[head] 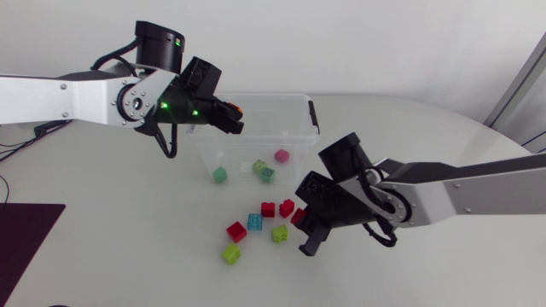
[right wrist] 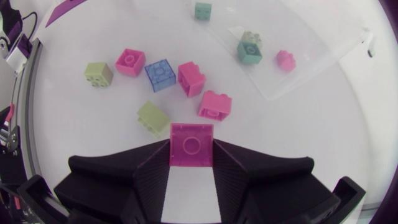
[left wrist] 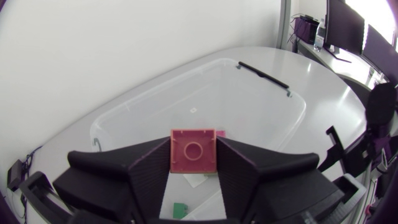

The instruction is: Pick up the duplo bricks and place them in the container

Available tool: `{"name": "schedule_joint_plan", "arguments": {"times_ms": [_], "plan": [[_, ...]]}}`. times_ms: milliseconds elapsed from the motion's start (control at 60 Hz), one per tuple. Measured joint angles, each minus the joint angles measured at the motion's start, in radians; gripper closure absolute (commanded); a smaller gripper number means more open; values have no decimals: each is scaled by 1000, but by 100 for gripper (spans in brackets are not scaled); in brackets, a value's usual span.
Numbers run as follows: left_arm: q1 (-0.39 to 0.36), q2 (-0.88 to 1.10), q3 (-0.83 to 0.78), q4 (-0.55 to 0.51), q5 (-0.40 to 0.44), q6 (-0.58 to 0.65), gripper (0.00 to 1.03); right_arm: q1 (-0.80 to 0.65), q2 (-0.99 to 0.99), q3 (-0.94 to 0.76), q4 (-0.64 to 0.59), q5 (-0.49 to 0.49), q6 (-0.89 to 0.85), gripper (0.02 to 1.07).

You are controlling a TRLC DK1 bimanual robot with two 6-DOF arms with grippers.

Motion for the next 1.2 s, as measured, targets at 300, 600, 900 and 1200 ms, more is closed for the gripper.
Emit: {"name": "schedule_joint_plan", "arguments": {"times_ms": [300,600,900,1200], "plan": [[11,-31,-3,-6,-10,-14,14,-61,-187,67,-149,-9,0,85],[27,-354,-180,-211,14,11,14,-124,-209,288,-184,-27,4,85],[-72,-426,-417,-310,-14,27,14,-126,-47,480,-140,-28,36,85],[-201,-335,-511,-309,-90,22,14,-117,195,668,-104,-2,71,58]]}}
